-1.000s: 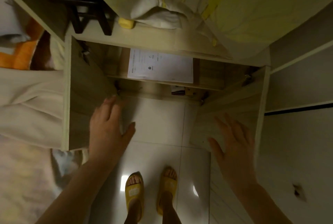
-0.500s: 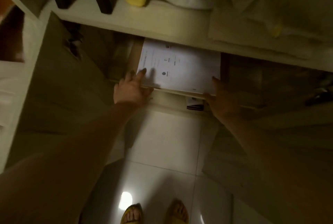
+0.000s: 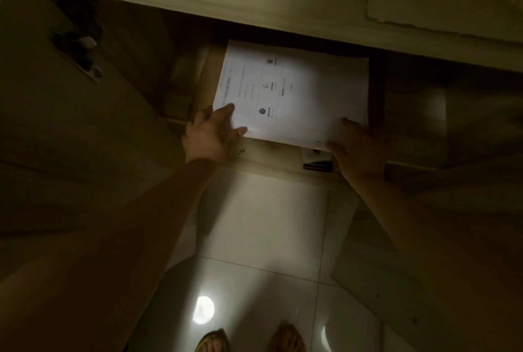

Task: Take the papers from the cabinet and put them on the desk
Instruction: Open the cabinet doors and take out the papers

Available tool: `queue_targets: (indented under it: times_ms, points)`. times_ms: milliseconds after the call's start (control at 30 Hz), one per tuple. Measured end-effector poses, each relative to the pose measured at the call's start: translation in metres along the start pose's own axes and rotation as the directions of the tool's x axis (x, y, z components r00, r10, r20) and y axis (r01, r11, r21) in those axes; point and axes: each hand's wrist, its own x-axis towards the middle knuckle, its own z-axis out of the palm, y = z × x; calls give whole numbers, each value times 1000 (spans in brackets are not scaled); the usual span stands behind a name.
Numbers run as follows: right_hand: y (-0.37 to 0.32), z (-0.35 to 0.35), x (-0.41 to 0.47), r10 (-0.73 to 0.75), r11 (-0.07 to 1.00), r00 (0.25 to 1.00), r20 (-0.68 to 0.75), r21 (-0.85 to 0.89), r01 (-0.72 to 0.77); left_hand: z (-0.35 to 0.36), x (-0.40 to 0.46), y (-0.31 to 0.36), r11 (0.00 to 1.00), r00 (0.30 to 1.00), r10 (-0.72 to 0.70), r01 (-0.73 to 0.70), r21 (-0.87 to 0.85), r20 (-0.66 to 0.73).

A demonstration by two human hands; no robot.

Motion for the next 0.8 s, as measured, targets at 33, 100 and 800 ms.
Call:
queue_targets:
  times_ms: [33, 100, 800]
  points:
    - [2, 1, -5, 41, 998, 999, 29, 47, -43, -2, -5, -1, 996, 1000, -9, 8, -90, -5]
    - [5, 1, -14, 97, 976, 994, 41, 190, -103, -4, -13, -5, 958, 1000, -23, 20, -285, -9]
    - [28, -36, -77, 208, 709, 954, 217, 639, -300, -14, -102, -23, 568, 955, -161, 297, -768, 250]
